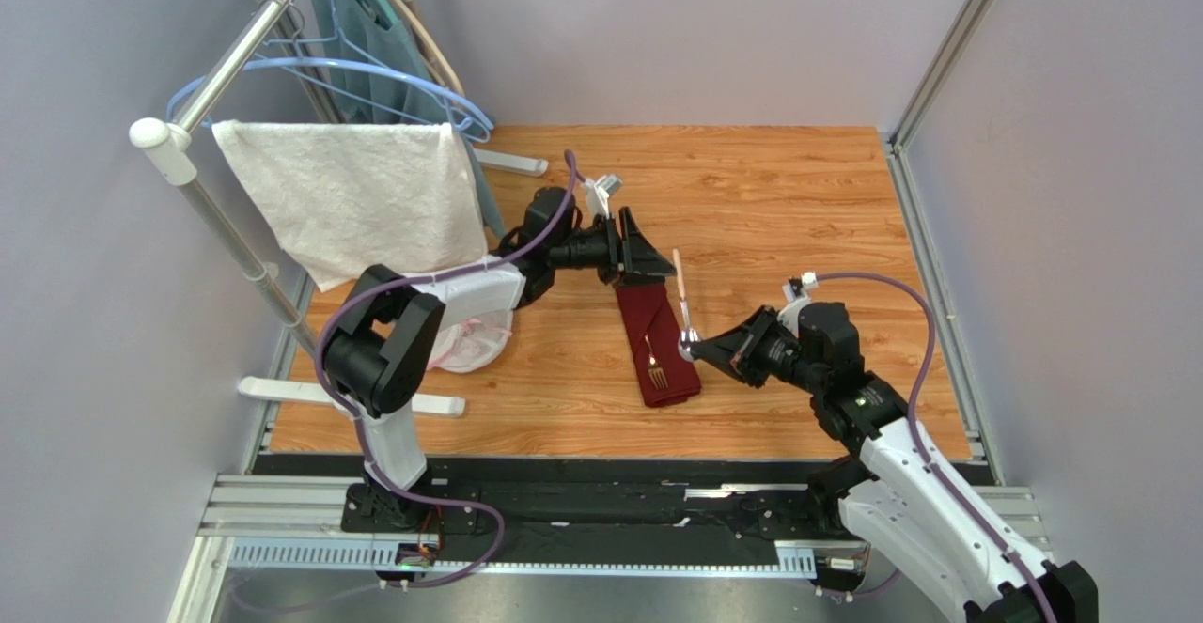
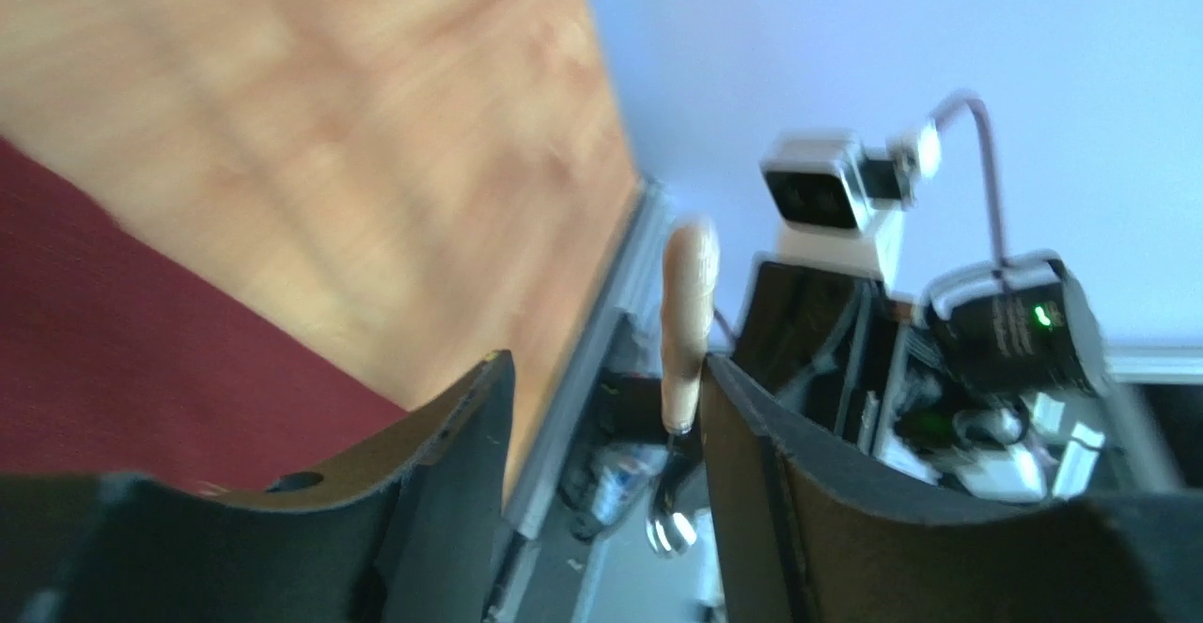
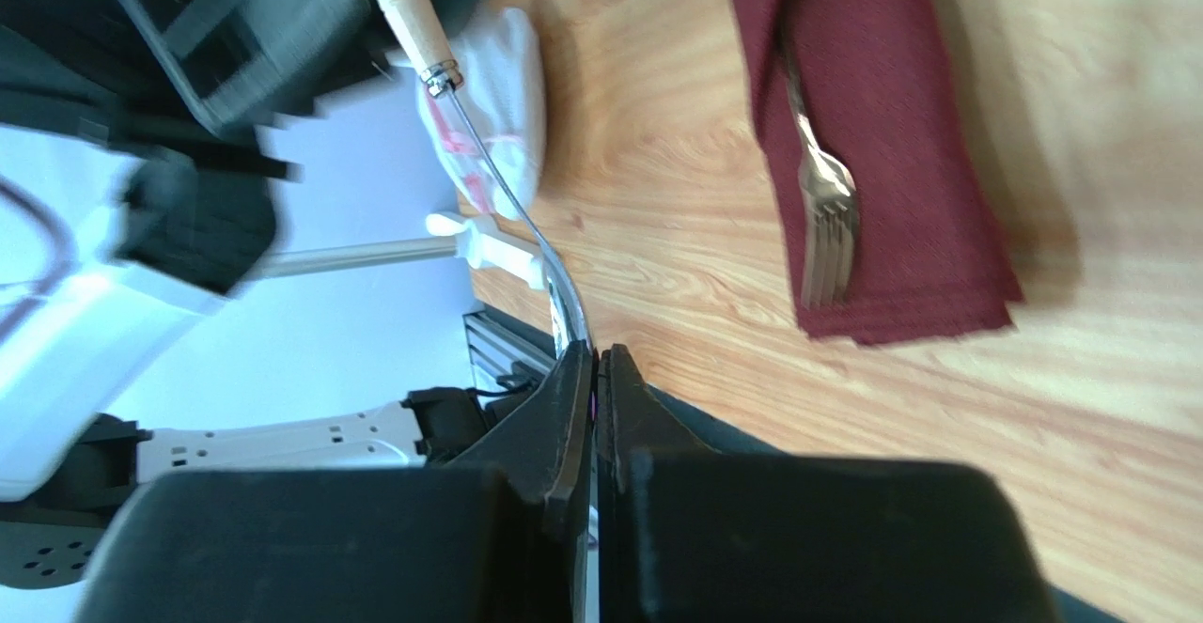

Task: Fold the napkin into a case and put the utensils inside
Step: Insert the spoon into the folded napkin.

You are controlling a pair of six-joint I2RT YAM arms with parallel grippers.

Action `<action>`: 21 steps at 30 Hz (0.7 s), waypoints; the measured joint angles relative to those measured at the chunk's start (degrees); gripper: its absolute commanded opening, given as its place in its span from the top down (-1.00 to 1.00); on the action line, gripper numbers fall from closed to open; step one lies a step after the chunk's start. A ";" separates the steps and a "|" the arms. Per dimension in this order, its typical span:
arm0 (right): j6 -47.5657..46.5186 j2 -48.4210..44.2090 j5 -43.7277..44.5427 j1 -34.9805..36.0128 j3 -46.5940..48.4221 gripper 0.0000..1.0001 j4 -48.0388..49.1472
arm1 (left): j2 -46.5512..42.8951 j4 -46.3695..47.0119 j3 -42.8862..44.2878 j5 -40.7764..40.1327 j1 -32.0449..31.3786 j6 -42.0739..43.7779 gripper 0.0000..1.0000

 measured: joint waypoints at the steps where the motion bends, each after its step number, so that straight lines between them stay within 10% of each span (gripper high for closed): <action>1: 0.09 -1.11 0.04 0.00 -0.63 1.00 -1.25 | -0.28 -5.27 2.38 -1.42 0.57 3.34 0.37; 5: 0.42 -4.63 -0.15 -0.02 -3.15 1.00 -6.43 | -0.63 -23.23 13.03 -8.20 2.34 14.29 0.87; 21: -1.20 11.76 -5.77 -0.02 -6.69 1.00 -5.86 | 20.15 -48.61 30.86 -13.14 3.06 30.18 1.00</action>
